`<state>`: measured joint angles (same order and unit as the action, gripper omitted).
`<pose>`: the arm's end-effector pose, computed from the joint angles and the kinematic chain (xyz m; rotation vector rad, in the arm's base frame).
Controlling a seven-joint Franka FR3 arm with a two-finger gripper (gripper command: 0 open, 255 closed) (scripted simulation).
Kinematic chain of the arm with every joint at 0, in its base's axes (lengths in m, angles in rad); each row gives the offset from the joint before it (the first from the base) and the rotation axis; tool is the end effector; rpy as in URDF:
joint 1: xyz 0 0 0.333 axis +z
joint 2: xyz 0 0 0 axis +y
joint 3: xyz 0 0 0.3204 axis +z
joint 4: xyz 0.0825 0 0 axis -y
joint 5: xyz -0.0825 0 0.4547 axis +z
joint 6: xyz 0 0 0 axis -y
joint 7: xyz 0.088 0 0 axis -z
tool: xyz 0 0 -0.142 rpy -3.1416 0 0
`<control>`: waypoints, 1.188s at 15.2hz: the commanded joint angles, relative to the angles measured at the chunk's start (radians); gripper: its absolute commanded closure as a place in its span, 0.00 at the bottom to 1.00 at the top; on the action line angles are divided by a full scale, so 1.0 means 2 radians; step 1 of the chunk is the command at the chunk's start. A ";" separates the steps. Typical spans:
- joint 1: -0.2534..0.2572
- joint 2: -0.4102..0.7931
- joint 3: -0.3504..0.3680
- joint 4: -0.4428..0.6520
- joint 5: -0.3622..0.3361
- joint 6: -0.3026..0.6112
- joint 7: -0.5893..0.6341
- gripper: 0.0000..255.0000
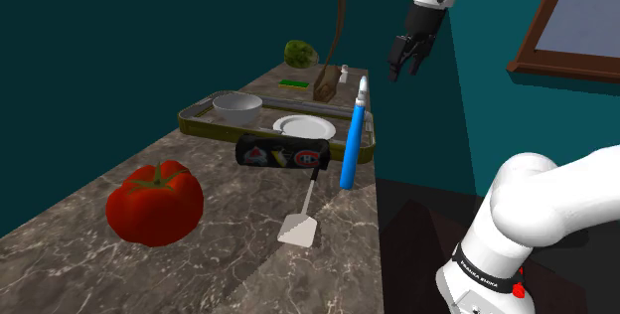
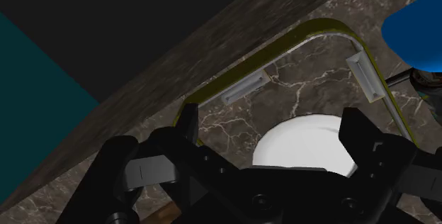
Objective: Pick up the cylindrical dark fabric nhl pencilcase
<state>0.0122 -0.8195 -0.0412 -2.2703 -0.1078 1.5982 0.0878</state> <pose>0.3712 -0.0296 0.6209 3.0560 -0.1697 0.2292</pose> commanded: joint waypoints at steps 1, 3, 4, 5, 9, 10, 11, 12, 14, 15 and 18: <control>0.000 0.000 0.000 0.000 0.000 0.000 0.000 0.00; 0.014 0.029 0.002 0.006 0.009 0.016 -0.012 0.00; 0.021 0.044 0.003 0.010 0.013 0.023 -0.018 0.00; 0.028 0.058 0.004 0.014 0.018 0.031 -0.024 0.00; 0.054 0.117 0.010 0.034 0.036 0.056 -0.051 0.00; 0.061 0.131 0.012 0.040 0.041 0.062 -0.058 0.00; 0.067 0.146 0.014 0.046 0.046 0.067 -0.064 0.00; 0.073 0.160 0.016 0.052 0.050 0.072 -0.071 0.00; 0.085 0.189 0.021 0.065 0.060 0.081 -0.085 0.00; 0.091 0.203 0.023 0.072 0.064 0.085 -0.092 0.00; 0.109 0.245 0.031 0.095 0.078 0.094 -0.113 0.00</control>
<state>0.2162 -0.3560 0.0136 -2.0942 0.0370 1.7801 -0.1263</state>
